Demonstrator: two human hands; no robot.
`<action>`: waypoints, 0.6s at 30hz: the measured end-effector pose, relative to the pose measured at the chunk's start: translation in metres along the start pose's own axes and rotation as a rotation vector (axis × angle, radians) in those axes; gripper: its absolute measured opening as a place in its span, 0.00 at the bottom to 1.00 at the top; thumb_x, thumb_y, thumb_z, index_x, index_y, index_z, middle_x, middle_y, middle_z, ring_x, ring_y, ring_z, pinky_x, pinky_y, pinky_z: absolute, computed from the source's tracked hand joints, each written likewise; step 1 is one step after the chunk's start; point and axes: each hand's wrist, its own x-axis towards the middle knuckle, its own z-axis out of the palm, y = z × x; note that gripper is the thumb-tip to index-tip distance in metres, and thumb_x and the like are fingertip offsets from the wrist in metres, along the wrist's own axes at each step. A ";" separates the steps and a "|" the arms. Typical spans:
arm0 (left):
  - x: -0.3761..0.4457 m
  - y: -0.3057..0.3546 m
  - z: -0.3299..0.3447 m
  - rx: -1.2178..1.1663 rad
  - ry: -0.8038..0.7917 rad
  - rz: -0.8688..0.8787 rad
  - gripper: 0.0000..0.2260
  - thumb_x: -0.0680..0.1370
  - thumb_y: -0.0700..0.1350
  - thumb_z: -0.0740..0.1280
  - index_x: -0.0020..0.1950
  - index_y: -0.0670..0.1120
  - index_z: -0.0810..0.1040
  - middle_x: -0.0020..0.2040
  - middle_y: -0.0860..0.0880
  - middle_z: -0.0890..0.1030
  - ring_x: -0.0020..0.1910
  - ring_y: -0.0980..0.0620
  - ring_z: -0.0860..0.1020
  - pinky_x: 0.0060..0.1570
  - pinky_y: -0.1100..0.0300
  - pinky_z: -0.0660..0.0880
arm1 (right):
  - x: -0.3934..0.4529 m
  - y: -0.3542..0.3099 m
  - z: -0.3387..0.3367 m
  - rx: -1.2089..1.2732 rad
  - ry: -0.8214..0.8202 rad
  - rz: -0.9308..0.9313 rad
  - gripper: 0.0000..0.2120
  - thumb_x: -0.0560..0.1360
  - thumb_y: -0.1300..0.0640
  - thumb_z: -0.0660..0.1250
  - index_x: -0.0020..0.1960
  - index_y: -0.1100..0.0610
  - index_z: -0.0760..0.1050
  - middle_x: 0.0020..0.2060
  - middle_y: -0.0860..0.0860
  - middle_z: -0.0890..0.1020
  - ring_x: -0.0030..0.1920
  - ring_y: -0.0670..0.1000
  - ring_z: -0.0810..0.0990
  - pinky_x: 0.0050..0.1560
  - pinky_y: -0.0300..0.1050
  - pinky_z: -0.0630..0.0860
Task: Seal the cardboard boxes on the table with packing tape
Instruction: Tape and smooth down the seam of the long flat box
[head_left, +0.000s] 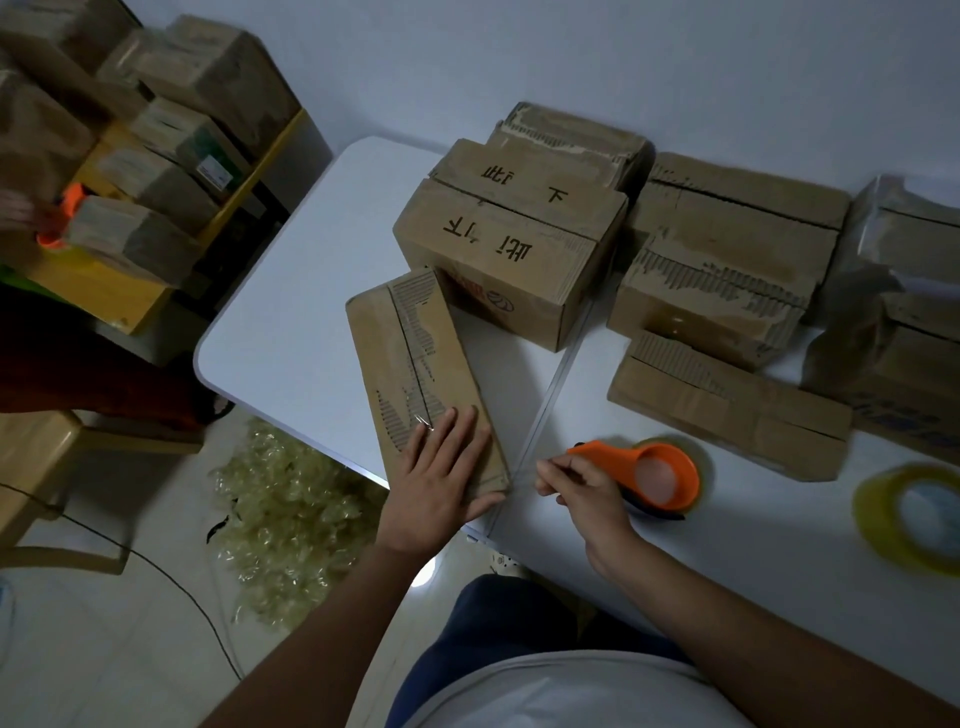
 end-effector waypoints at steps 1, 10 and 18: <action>0.000 0.001 0.001 0.021 0.001 0.002 0.34 0.80 0.67 0.56 0.79 0.47 0.61 0.79 0.45 0.60 0.79 0.45 0.56 0.75 0.42 0.58 | 0.001 0.000 0.000 -0.001 0.000 0.000 0.05 0.76 0.59 0.69 0.45 0.61 0.79 0.33 0.46 0.82 0.36 0.40 0.80 0.43 0.40 0.71; 0.002 0.008 -0.002 0.135 -0.105 -0.018 0.37 0.79 0.65 0.61 0.80 0.45 0.58 0.80 0.42 0.58 0.79 0.40 0.56 0.72 0.39 0.62 | 0.009 0.001 0.000 -0.061 -0.019 -0.044 0.07 0.77 0.59 0.67 0.47 0.63 0.79 0.37 0.49 0.82 0.38 0.39 0.80 0.40 0.31 0.73; 0.001 0.003 -0.003 0.067 -0.140 -0.043 0.36 0.78 0.68 0.56 0.80 0.48 0.56 0.81 0.47 0.56 0.80 0.46 0.51 0.76 0.44 0.53 | 0.019 0.005 0.010 -0.226 -0.036 -0.227 0.07 0.79 0.57 0.65 0.43 0.56 0.77 0.37 0.49 0.81 0.40 0.44 0.79 0.41 0.30 0.72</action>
